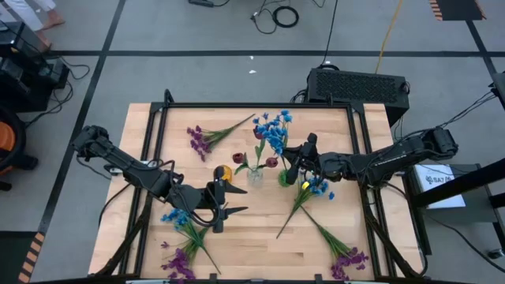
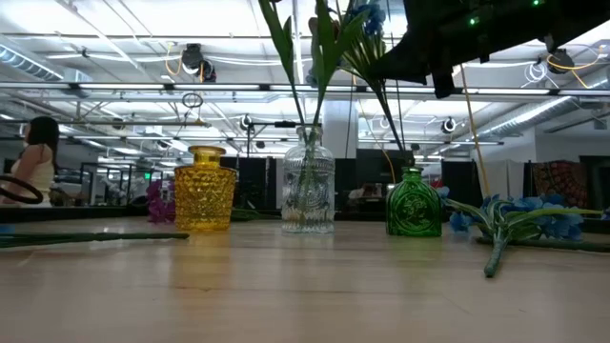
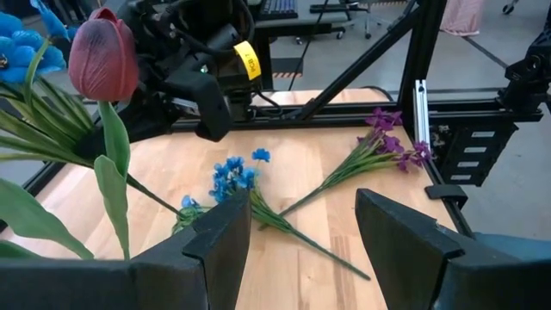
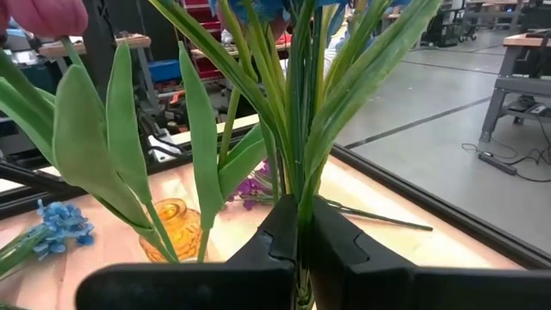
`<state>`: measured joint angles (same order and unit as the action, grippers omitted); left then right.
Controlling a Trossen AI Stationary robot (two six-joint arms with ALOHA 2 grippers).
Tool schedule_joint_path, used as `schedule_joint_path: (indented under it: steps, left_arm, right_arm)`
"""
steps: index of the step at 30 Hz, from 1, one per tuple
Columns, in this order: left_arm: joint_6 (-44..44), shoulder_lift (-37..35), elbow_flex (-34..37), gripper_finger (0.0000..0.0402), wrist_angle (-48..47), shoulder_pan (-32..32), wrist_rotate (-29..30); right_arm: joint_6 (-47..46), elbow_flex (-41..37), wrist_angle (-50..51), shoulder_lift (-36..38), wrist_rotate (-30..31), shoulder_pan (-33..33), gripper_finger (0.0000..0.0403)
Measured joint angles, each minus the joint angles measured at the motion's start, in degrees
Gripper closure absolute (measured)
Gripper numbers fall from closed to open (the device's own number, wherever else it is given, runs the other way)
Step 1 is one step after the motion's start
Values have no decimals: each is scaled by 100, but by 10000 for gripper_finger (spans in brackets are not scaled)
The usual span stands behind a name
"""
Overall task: Sort flowers into vase by color
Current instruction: Put the top blue flowers into the green vase
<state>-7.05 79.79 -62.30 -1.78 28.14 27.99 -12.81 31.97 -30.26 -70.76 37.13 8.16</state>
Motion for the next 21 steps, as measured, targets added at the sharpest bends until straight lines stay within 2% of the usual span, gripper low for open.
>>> schedule_joint_path:
  steps: [21]
  left_arm:
    - [0, 0, 2, 185, -42, 0, 0]
  right_arm:
    - [-49, 0, 37, 0, 50, 7, 399]
